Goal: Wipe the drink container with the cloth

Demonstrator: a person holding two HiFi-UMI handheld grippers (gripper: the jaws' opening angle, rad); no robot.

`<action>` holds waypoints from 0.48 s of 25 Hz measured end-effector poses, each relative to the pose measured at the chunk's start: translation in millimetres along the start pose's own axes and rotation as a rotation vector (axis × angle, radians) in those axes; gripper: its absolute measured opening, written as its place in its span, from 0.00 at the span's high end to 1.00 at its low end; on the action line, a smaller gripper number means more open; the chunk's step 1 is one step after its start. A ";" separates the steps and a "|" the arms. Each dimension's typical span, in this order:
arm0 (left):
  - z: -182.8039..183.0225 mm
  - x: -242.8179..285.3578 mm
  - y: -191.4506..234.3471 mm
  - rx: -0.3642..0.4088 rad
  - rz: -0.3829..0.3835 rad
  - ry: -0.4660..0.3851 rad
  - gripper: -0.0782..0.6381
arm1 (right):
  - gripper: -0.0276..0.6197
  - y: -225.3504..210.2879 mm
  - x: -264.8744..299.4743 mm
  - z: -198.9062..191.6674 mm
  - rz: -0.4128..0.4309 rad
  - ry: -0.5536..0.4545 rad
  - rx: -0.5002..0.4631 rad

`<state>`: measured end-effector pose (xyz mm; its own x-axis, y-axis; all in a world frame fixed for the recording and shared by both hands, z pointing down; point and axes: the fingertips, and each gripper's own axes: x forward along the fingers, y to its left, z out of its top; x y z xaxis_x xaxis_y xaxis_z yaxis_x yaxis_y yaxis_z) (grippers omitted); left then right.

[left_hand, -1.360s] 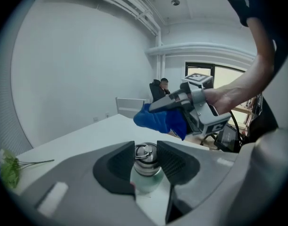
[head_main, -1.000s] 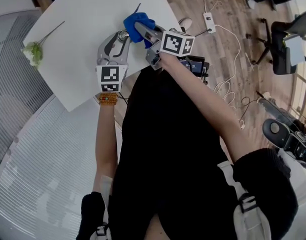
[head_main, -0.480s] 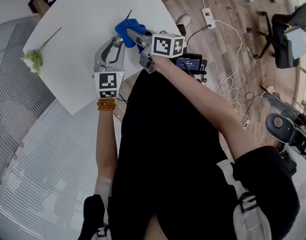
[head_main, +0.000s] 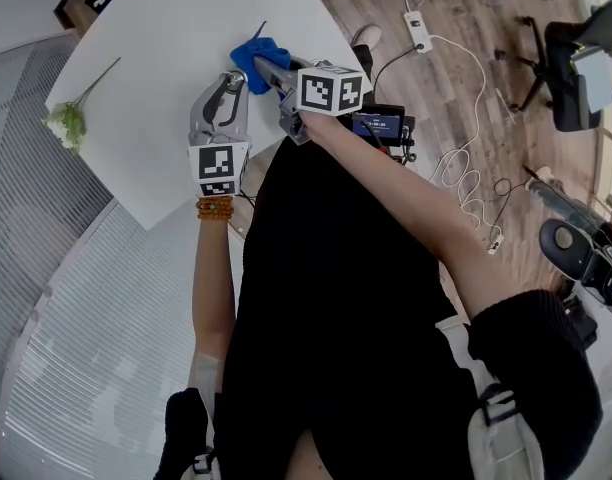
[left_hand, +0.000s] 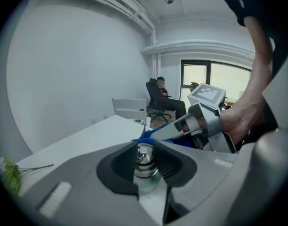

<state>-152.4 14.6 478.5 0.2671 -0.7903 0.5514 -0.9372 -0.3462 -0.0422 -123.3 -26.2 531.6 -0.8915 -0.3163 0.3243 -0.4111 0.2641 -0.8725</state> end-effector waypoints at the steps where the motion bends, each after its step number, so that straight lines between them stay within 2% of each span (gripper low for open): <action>1: 0.1 -0.1 -0.2 0.000 0.000 -0.001 0.75 | 0.82 -0.9 -0.2 -0.2 -0.005 -0.001 -0.008; 8: 4.5 0.8 -1.6 0.000 0.008 -0.016 0.75 | 0.82 -14.4 -0.9 2.0 -0.039 -0.010 0.000; 12: 3.9 1.7 -2.6 -0.002 0.006 -0.014 0.75 | 0.83 -33.8 -4.7 -7.6 -0.077 -0.012 0.049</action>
<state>-148.7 12.2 476.3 0.2640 -0.7994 0.5397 -0.9394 -0.3399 -0.0439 -106.6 -26.8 562.3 -0.8550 -0.3453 0.3870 -0.4684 0.1934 -0.8621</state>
